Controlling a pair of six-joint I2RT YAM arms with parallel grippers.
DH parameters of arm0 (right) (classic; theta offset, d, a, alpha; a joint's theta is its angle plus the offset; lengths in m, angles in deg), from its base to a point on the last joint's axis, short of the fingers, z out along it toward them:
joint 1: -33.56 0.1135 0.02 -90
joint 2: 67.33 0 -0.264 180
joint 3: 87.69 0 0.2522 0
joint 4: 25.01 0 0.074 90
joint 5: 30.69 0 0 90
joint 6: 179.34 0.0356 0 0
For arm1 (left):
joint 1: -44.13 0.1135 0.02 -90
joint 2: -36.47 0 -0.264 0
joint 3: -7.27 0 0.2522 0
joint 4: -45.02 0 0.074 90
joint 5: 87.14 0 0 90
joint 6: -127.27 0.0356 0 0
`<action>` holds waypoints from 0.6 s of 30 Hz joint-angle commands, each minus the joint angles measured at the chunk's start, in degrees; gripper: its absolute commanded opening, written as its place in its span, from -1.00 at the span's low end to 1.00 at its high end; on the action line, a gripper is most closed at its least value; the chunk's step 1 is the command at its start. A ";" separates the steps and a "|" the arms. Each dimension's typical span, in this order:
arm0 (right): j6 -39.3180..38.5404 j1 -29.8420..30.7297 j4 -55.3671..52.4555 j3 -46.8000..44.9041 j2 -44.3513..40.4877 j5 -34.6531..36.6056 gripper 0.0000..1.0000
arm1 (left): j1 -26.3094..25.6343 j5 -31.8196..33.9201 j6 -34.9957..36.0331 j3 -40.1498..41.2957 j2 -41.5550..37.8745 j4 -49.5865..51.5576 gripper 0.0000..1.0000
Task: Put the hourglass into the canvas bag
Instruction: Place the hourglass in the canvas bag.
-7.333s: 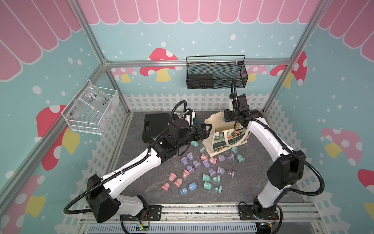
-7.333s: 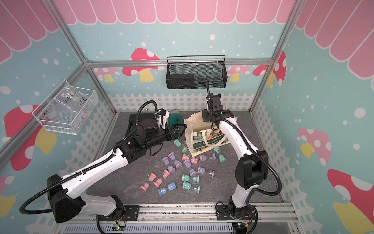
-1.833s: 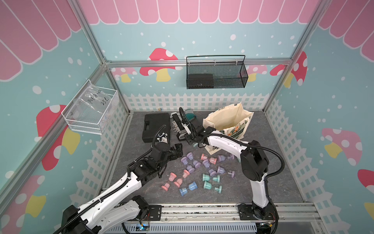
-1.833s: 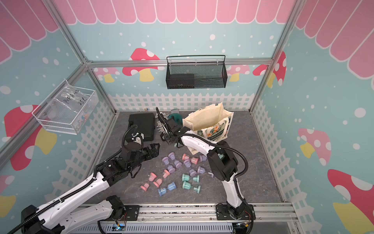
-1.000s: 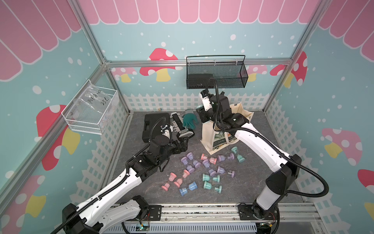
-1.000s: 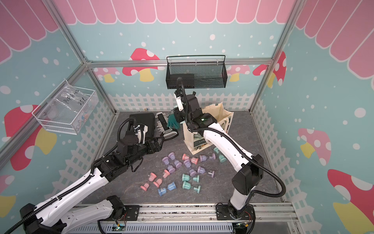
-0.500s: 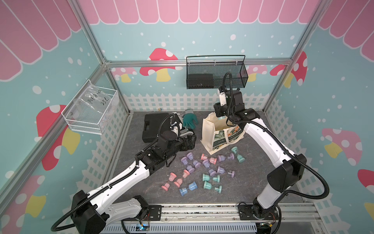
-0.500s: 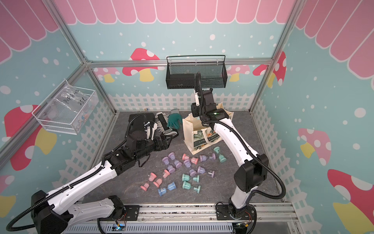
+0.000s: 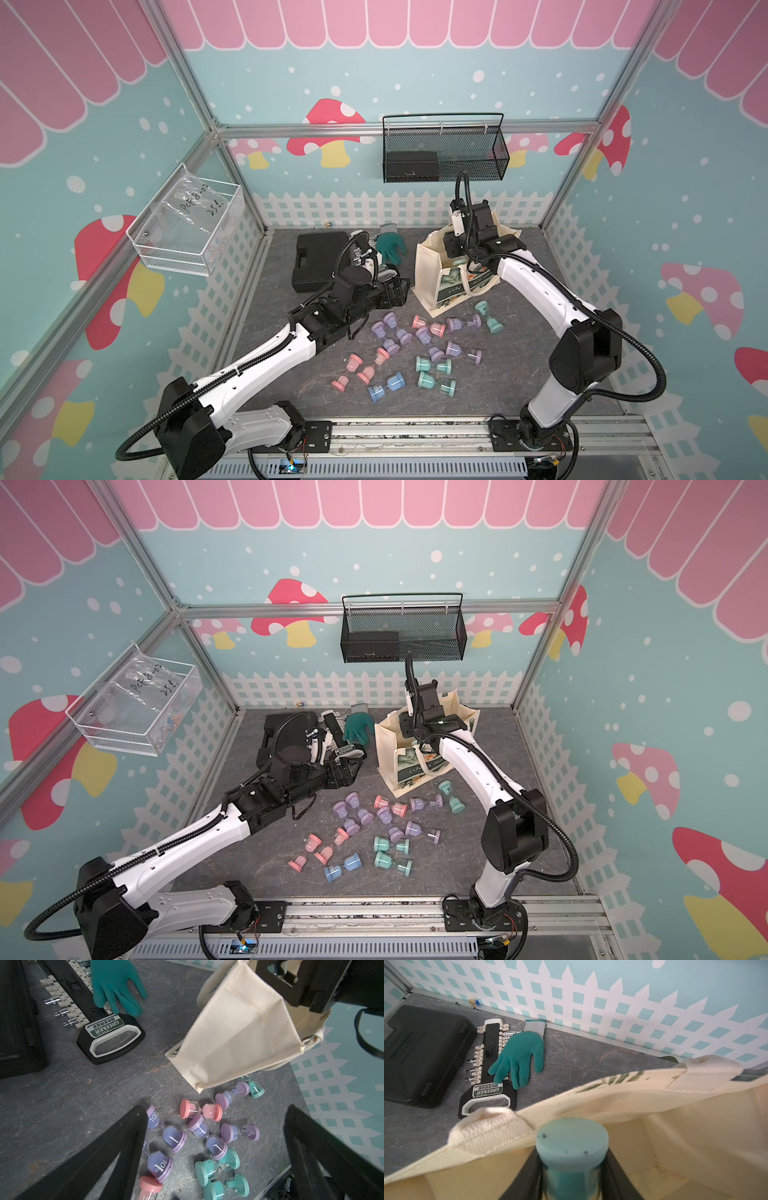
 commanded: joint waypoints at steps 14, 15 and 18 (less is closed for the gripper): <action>0.63 -0.47 2.54 -4.13 9.06 -5.35 -0.47 | -0.36 -0.30 -0.07 -1.00 0.84 -1.37 0.99; 0.62 -0.53 2.49 -4.46 9.52 -5.31 -0.47 | -0.40 -0.30 -0.11 -0.98 0.80 -1.34 0.99; 0.65 -0.53 2.68 -5.28 10.66 -4.50 -0.45 | -0.41 -0.11 -0.20 -0.70 0.63 -1.35 0.99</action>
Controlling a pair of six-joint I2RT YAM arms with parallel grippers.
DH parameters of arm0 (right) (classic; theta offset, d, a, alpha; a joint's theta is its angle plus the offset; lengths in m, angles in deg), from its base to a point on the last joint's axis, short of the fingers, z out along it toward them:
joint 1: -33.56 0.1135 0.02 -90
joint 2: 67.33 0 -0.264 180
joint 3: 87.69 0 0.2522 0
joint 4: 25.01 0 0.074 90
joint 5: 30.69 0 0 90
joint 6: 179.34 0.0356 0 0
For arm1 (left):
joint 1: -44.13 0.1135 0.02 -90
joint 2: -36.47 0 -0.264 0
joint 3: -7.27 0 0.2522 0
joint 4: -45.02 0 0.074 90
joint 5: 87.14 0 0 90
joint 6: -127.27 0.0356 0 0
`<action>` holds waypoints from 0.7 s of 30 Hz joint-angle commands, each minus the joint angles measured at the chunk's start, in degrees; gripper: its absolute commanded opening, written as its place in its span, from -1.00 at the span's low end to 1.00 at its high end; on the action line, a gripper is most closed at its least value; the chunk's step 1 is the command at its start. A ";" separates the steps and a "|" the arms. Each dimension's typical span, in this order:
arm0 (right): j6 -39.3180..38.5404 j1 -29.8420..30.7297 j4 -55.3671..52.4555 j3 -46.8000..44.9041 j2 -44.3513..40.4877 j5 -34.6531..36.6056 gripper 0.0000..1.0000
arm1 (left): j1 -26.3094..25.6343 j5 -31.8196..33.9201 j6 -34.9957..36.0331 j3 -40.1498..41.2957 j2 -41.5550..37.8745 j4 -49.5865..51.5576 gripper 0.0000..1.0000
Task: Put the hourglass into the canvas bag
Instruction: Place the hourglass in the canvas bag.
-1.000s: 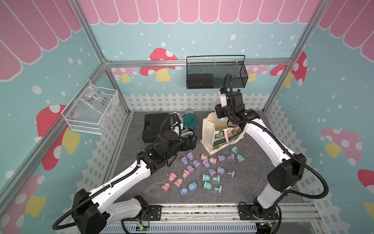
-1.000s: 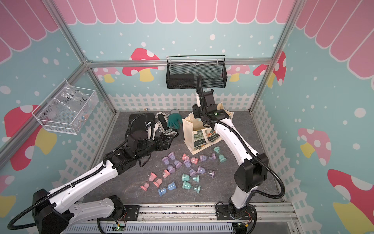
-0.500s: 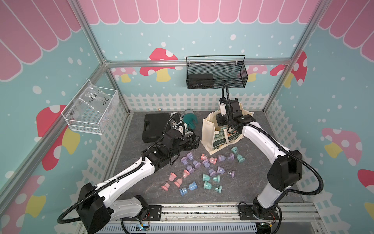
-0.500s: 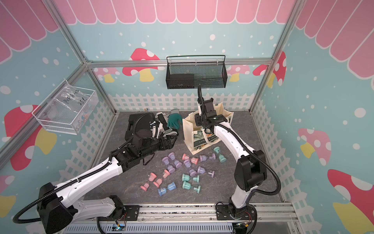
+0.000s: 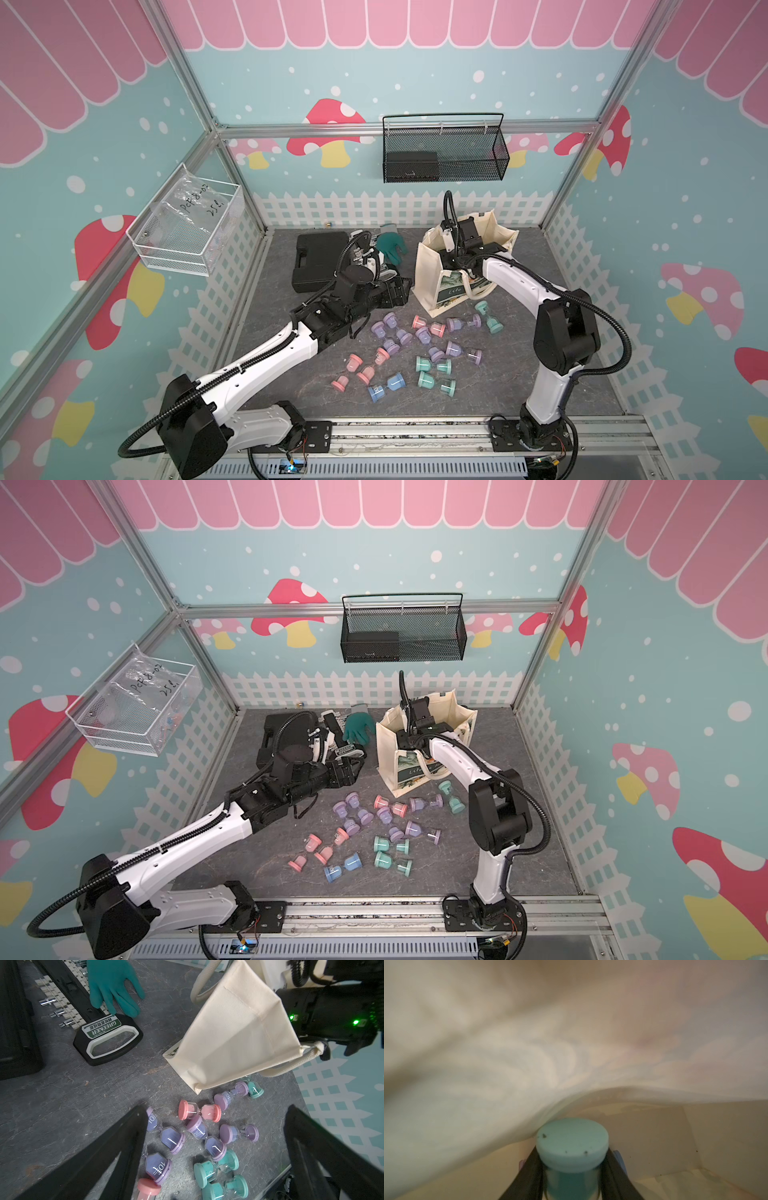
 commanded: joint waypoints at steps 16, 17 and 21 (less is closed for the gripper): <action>0.14 -0.08 1.13 -0.86 6.42 1.01 -0.22 | -0.25 0.26 -0.46 0.10 -0.19 -1.03 0.99; 0.21 -0.13 1.05 -0.73 6.27 0.97 -0.19 | -0.29 0.23 -0.46 0.00 -0.17 -0.90 0.99; 0.14 -0.12 0.73 0.28 5.28 0.79 -0.04 | -0.25 0.33 -0.33 -0.02 -0.09 -1.00 0.99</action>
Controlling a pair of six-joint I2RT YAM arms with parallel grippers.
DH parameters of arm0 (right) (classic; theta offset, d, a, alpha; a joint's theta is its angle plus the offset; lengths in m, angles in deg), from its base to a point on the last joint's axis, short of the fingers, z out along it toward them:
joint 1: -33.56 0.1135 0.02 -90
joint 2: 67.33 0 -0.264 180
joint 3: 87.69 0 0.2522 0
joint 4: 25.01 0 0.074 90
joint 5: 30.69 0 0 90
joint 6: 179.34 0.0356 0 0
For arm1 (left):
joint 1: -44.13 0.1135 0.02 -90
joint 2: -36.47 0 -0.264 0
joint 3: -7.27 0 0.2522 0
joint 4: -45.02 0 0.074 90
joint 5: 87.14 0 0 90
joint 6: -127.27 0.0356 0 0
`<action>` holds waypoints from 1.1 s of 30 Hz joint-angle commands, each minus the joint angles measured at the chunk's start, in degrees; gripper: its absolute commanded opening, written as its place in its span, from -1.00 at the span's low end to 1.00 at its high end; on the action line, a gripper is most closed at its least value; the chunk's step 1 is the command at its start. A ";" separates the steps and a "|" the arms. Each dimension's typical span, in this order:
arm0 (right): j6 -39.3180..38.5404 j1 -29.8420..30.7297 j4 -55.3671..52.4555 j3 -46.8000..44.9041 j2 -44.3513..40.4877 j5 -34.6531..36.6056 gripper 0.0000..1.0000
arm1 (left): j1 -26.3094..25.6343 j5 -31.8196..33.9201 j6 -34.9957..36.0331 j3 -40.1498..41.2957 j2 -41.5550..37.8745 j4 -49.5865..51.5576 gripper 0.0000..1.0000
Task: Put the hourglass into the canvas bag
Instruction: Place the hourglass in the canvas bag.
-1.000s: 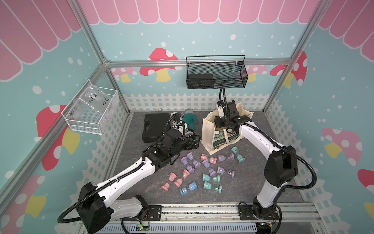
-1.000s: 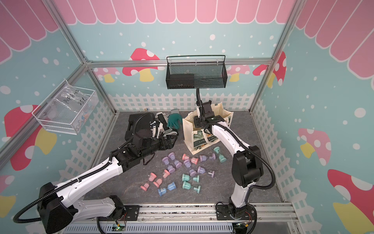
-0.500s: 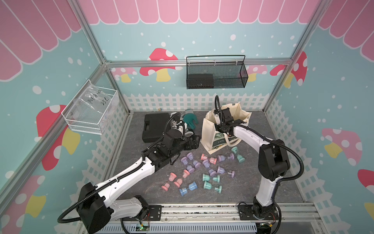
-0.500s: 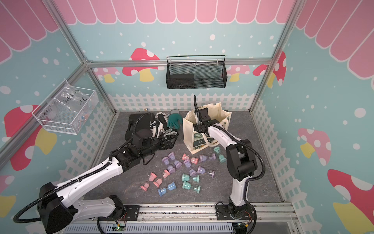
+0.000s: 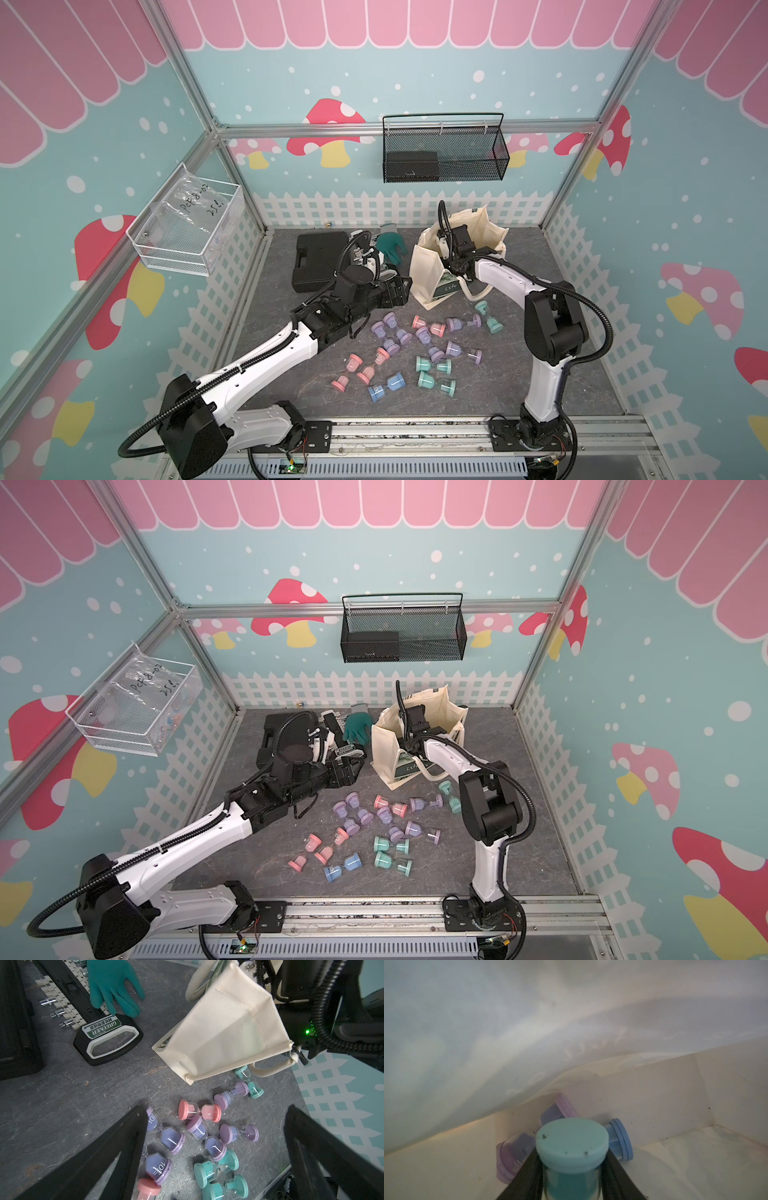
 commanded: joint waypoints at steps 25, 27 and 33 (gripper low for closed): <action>-0.03 -0.07 -4.31 7.85 -11.80 -6.04 0.60 | -0.25 1.01 0.70 -1.66 -1.48 -0.24 0.99; -0.03 -0.07 -4.65 8.49 -12.81 -6.21 0.62 | -0.26 1.29 0.85 -1.68 -1.82 0.13 0.99; 0.53 0.10 -5.04 9.45 -16.78 -8.31 0.67 | -0.23 2.83 1.03 -0.91 -3.95 1.63 0.99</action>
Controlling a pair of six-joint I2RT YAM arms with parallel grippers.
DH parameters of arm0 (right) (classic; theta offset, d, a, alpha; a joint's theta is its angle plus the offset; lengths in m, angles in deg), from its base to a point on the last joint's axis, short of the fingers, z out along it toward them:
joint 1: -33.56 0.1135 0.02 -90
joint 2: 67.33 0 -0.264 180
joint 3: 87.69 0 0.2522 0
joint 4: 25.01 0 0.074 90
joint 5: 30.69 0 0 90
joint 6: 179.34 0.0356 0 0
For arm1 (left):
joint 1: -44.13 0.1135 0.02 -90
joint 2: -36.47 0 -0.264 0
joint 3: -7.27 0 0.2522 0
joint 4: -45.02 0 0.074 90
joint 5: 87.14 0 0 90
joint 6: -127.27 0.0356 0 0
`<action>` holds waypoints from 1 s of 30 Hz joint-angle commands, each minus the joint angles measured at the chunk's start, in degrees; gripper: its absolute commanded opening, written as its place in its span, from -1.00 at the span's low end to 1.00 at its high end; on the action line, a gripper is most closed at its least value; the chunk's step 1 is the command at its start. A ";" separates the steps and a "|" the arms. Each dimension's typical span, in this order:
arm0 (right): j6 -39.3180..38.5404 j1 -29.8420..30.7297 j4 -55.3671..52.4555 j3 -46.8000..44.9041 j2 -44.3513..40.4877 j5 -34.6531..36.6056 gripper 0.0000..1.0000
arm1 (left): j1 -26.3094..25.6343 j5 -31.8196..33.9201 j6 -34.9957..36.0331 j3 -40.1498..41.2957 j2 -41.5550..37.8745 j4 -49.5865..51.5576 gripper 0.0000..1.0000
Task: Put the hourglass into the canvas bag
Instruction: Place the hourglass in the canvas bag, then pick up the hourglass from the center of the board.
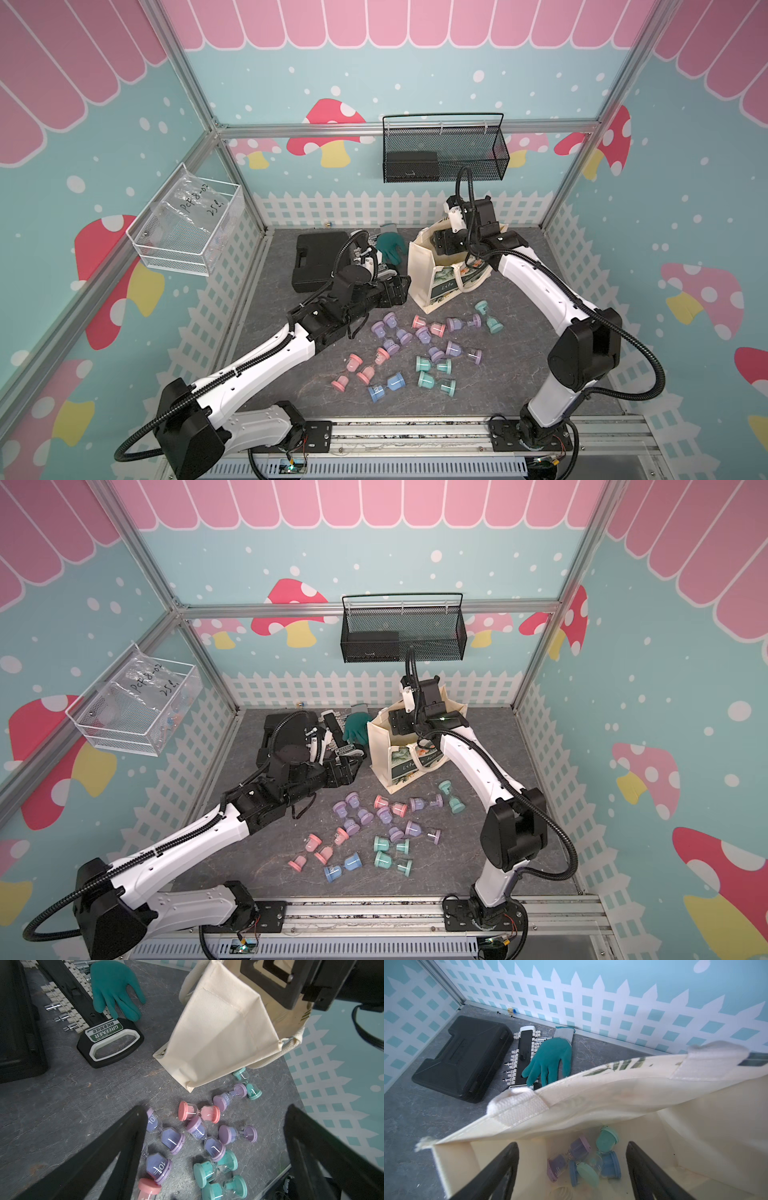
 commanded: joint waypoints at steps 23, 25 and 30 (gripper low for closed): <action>2.38 21.75 -1.98 -6.66 -10.88 8.30 0.68 | 1.28 14.01 -1.60 10.69 -18.32 12.54 0.99; 3.37 23.42 -1.21 -8.27 -10.40 8.23 0.67 | 1.29 14.00 -2.25 11.83 -19.49 13.37 0.99; 4.80 26.63 0.97 -12.80 -7.86 8.48 0.65 | 1.55 16.98 -3.85 14.68 -22.02 14.86 0.99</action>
